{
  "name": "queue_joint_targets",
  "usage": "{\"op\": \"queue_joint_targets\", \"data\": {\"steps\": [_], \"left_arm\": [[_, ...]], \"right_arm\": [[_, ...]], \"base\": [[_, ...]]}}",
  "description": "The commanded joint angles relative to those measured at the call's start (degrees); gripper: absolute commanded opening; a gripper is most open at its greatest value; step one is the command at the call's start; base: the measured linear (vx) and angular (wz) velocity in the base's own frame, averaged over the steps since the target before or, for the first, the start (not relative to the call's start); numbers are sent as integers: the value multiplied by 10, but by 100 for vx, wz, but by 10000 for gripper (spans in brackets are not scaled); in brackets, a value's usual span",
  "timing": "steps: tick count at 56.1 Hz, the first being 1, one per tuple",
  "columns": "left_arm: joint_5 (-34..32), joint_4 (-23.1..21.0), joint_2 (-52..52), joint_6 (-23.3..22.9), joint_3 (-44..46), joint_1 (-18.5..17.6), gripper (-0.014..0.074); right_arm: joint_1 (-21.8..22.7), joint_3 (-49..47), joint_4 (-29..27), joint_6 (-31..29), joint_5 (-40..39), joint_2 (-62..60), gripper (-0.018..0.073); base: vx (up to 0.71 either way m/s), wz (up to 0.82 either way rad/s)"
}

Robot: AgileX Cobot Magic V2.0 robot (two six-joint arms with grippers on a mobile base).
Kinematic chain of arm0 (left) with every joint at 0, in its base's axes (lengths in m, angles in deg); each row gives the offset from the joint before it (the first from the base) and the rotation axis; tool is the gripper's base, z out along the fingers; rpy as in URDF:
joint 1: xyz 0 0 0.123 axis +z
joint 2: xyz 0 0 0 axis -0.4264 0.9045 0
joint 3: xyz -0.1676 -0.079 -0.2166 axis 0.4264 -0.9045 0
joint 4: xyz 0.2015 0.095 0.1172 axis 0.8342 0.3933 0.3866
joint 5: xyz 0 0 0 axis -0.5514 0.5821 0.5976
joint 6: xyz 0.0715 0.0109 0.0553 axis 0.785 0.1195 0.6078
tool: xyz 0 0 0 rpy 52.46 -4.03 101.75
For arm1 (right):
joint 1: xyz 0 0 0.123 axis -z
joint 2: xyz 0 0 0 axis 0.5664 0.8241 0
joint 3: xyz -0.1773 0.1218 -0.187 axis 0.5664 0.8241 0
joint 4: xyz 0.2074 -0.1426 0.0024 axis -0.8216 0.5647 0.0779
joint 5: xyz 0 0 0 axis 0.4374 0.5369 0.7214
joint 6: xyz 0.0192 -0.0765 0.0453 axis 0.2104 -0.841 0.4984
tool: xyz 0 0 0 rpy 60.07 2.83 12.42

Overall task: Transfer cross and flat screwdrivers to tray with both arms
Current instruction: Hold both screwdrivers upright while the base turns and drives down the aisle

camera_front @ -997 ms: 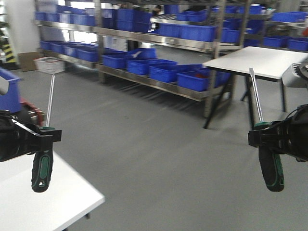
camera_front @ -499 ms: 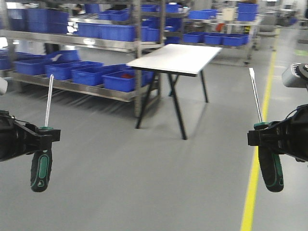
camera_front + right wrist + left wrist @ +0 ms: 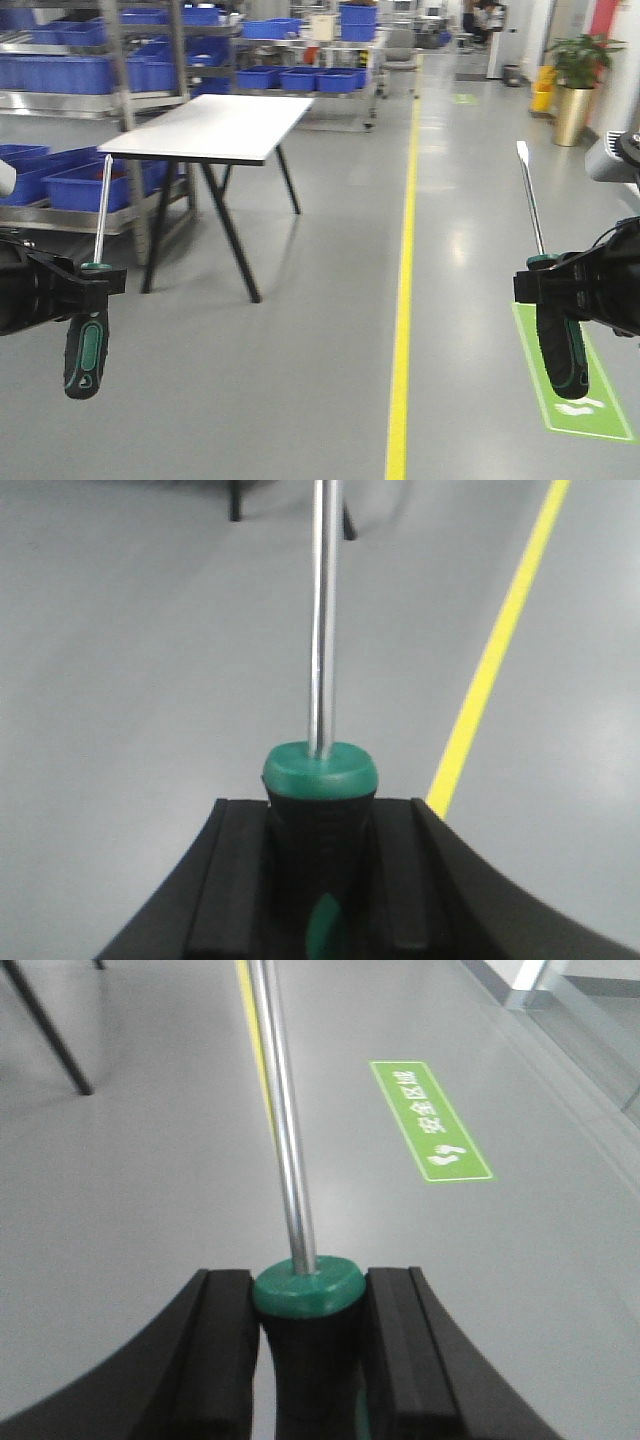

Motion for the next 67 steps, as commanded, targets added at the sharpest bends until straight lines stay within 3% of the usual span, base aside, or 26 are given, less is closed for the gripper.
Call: {"op": "queue_joint_targets", "data": {"steps": [1,32,67], "left_arm": [[-37,-19,-16,-2,15,-3,-1],[-37,-19,-16,-2,15,-3,-1],[-37,-19,-16,-2,15,-3,-1]], "right_arm": [[1,-22,-6,-3,-48,-14,-8],[1,-22,-6,-3,-48,-14,-8],[1,-22,-6,-3,-48,-14,-8]], "base": [[29,-53],[34,-26],[45,41]]}}
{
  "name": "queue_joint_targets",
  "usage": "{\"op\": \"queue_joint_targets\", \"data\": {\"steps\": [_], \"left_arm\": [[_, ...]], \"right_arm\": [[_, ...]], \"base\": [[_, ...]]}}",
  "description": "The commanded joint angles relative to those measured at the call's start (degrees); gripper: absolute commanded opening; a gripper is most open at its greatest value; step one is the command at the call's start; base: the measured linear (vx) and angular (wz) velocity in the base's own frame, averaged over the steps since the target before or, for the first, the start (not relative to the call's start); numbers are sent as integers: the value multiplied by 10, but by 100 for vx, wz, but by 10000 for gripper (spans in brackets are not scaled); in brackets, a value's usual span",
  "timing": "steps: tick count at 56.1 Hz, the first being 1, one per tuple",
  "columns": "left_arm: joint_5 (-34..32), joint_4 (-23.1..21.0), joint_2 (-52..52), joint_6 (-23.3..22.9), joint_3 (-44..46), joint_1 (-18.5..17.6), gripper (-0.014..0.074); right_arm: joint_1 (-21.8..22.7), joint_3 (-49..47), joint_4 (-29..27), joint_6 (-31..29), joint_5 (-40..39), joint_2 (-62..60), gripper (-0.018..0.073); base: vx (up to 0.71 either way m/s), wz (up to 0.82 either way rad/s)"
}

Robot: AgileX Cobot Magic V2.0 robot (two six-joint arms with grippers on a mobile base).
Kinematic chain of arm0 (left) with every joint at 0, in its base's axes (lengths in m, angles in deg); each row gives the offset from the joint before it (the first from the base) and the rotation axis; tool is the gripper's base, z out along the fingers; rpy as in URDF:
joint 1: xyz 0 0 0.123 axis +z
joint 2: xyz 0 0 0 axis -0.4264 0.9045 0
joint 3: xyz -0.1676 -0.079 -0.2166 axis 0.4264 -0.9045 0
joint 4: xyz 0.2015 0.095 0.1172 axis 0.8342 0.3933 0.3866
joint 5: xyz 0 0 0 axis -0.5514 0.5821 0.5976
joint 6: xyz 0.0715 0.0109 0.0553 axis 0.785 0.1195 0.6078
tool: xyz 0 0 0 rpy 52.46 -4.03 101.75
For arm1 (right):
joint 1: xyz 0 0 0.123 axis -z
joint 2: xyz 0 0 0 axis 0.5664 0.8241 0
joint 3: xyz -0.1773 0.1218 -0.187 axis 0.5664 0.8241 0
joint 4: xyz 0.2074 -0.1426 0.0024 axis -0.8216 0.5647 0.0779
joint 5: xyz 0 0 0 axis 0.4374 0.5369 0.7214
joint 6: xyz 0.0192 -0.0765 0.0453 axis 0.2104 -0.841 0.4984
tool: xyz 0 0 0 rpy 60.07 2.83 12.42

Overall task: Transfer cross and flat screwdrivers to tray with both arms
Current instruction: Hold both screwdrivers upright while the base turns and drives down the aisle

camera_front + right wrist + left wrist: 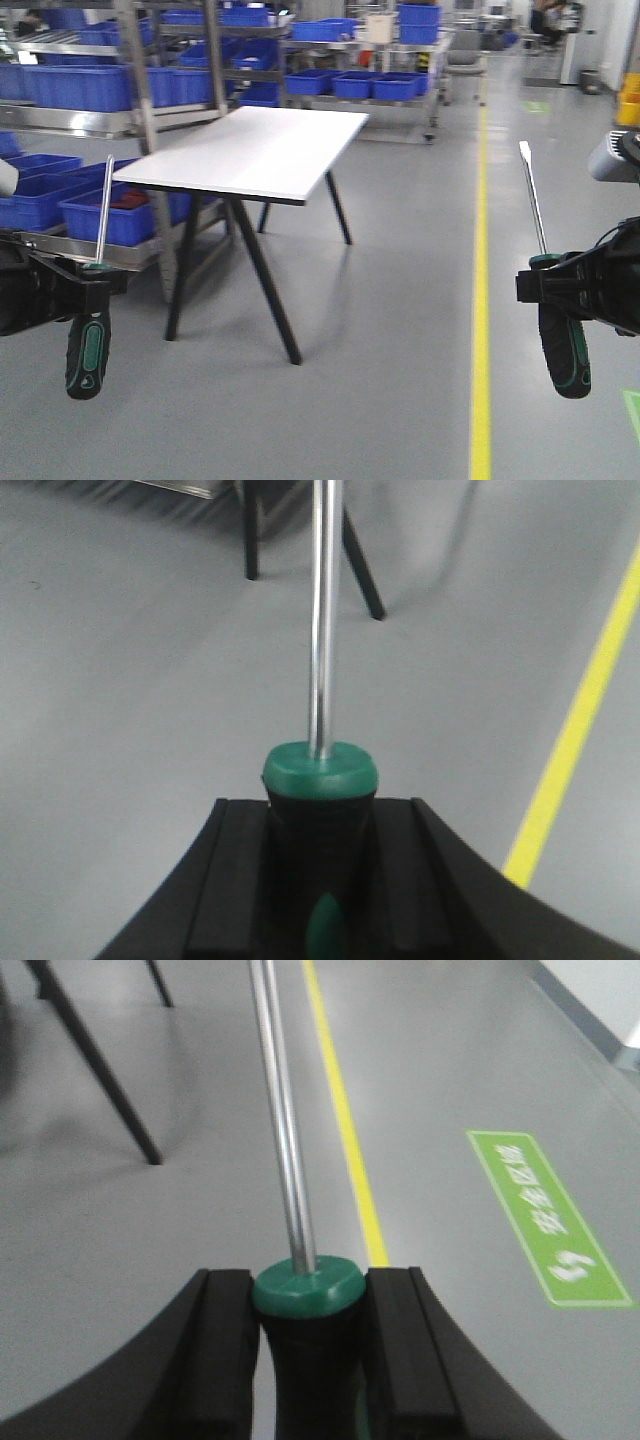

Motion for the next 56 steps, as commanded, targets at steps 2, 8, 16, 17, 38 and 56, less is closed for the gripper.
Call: {"op": "queue_joint_targets", "data": {"steps": [2,8,16,17,38,56], "left_arm": [[-37,-18,-16,-2,15,-3,-1],[-37,-18,-16,-2,15,-3,-1],[-37,-18,-16,-2,15,-3,-1],[-37,-18,-16,-2,15,-3,-1],[-37,-18,-16,-2,15,-3,-1],[-36,-19,-16,-2,15,-3,-1]], "right_arm": [[1,-22,-6,-3,-48,-14,-8],[1,-22,-6,-3,-48,-14,-8],[1,-22,-6,-3,-48,-14,-8],[1,-22,-6,-3,-48,-14,-8],[1,-22,-4,-3,-48,-14,-8],[1,-22,-6,-3,-48,-14,-8]], "base": [[49,54],[49,53],[51,52],[52,51],[52,53],[53,59]]}}
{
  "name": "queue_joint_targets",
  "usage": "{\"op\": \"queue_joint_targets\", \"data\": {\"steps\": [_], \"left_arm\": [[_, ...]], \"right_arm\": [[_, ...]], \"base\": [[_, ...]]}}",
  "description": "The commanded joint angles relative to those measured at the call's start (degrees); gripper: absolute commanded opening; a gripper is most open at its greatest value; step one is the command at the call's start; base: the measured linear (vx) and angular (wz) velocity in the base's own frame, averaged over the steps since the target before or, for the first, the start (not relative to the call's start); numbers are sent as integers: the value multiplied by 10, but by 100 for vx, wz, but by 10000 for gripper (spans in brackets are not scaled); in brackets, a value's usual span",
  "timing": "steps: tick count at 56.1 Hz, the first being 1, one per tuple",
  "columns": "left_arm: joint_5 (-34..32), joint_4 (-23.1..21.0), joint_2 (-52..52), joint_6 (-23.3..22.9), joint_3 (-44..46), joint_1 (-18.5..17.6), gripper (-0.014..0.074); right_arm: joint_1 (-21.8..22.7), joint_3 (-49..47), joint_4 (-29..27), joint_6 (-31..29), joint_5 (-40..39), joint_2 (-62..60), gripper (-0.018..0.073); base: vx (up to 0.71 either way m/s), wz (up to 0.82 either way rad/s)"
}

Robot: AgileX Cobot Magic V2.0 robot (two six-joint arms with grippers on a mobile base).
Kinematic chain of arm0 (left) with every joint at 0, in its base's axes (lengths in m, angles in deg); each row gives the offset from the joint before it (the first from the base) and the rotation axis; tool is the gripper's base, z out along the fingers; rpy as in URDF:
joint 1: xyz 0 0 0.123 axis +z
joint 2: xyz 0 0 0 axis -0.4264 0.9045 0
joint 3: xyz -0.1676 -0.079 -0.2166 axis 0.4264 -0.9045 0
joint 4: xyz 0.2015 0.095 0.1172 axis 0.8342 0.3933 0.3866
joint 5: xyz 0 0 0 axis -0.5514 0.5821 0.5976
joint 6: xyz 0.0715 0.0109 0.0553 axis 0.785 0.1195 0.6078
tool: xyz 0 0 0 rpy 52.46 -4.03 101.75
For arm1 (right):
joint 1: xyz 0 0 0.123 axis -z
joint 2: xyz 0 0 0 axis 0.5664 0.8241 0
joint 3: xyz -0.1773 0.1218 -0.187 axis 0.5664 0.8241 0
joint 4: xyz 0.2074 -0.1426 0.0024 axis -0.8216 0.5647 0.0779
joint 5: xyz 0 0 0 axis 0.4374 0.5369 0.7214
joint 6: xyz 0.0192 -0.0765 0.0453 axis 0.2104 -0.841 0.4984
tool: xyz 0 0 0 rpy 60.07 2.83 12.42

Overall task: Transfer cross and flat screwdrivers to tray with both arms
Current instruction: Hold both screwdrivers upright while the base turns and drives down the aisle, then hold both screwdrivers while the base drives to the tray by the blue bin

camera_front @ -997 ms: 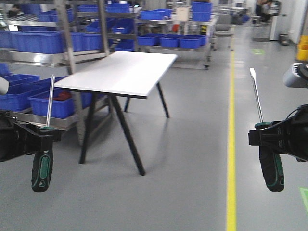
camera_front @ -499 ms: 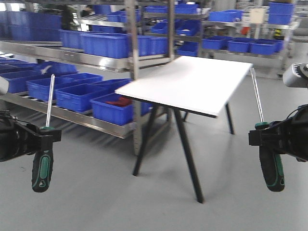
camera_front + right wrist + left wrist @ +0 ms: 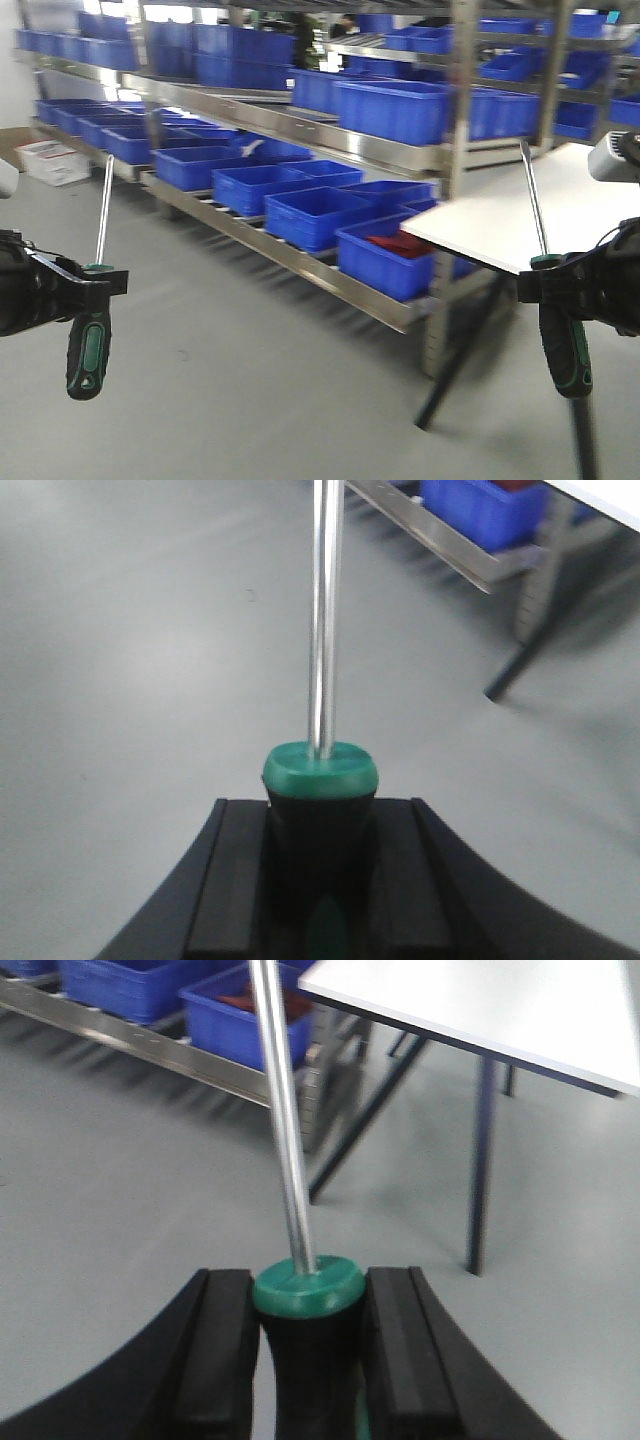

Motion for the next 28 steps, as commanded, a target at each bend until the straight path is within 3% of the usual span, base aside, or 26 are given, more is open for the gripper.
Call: {"op": "queue_joint_targets", "data": {"steps": [1,28], "left_arm": [[-37,-19,-16,-2,15,-3,-1],[-37,-19,-16,-2,15,-3,-1]], "right_arm": [[1,-22,-8,-3,-48,-14,-8],[1,-22,-8,-3,-48,-14,-8]], "base": [[52,63],[53,62]]}}
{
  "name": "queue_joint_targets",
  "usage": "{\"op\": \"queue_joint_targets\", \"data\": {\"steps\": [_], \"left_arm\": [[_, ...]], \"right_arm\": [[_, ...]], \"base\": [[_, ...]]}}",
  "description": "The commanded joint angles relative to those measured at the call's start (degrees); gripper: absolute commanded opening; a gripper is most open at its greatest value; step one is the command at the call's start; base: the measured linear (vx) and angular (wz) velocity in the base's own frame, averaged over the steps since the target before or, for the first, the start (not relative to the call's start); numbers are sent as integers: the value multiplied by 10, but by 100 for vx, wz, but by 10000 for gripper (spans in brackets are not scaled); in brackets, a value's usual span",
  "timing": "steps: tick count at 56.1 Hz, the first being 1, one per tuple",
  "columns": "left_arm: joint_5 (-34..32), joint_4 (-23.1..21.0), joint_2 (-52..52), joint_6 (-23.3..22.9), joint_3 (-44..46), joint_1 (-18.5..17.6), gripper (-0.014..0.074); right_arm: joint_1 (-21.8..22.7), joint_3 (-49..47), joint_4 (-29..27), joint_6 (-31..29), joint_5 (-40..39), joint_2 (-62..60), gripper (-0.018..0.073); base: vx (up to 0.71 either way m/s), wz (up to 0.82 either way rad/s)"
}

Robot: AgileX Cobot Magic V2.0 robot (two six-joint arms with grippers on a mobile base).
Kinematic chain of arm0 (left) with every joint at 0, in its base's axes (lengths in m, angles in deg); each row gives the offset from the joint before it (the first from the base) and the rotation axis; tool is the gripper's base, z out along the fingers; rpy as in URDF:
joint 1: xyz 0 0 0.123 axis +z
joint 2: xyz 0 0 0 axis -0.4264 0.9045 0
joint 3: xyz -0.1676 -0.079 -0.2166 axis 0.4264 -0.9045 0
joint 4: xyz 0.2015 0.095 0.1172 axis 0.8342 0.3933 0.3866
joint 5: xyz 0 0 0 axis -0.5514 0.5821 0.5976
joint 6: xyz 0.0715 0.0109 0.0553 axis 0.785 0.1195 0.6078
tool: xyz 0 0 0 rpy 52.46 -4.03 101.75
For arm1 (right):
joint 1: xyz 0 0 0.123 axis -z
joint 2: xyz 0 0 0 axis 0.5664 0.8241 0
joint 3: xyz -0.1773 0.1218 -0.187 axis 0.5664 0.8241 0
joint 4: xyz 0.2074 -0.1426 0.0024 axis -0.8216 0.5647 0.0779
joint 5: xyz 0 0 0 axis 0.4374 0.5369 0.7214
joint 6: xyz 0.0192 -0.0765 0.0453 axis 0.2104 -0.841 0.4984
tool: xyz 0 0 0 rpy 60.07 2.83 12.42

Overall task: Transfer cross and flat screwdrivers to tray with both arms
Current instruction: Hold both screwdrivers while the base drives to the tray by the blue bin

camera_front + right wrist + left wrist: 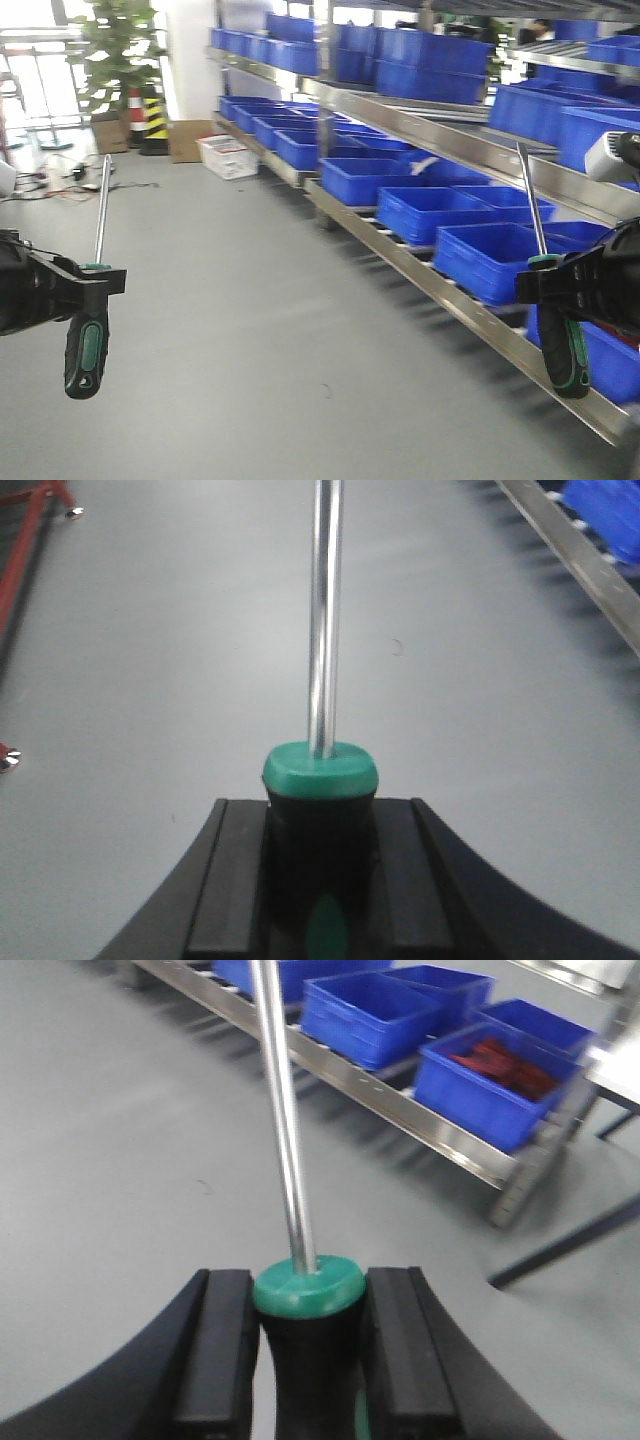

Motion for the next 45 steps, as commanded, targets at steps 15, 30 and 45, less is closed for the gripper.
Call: {"op": "queue_joint_targets", "data": {"steps": [15,30,45], "left_arm": [[-37,-19,-16,-2,15,-3,-1],[-37,-19,-16,-2,15,-3,-1],[-37,-19,-16,-2,15,-3,-1]], "right_arm": [[1,-22,-7,-3,-48,-14,-8],[1,-22,-7,-3,-49,-14,-8],[1,-22,-7,-3,-49,-14,-8]], "base": [[56,52],[57,41],[57,34]]}}
